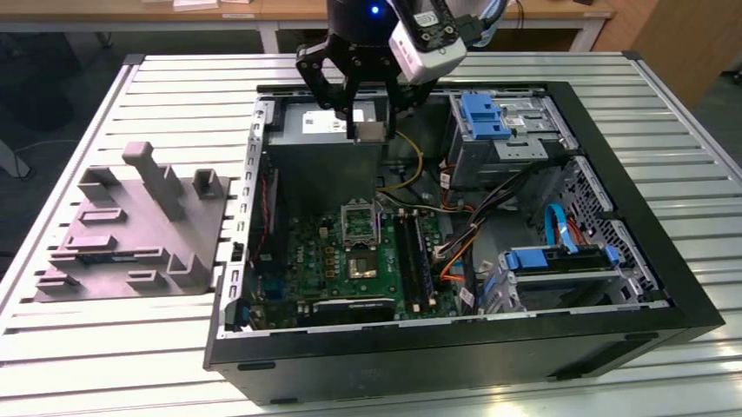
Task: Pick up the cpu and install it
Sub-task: 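Place the cpu into insertion slot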
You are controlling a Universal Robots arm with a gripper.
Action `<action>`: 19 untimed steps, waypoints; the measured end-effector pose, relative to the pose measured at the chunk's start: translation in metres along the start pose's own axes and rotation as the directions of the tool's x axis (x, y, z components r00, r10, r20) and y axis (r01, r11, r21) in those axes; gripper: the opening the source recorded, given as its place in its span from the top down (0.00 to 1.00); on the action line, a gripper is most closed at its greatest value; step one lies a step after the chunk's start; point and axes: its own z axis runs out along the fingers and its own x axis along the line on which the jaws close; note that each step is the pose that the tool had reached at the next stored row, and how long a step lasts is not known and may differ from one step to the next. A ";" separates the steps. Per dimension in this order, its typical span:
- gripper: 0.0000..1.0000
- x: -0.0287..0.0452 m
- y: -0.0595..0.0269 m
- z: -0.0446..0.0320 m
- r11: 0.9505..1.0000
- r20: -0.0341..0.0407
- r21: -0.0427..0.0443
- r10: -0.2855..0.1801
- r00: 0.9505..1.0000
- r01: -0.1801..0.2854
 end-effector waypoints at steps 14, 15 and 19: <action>0.53 -0.0006 -0.0275 0.0252 0.999 -0.013 -0.001 -0.049 0.999 0.049; 0.53 -0.0006 -0.0297 0.0269 0.999 -0.013 -0.001 -0.049 0.999 0.049; 0.53 -0.0006 -0.0345 0.0341 0.999 -0.014 -0.001 -0.049 0.999 0.049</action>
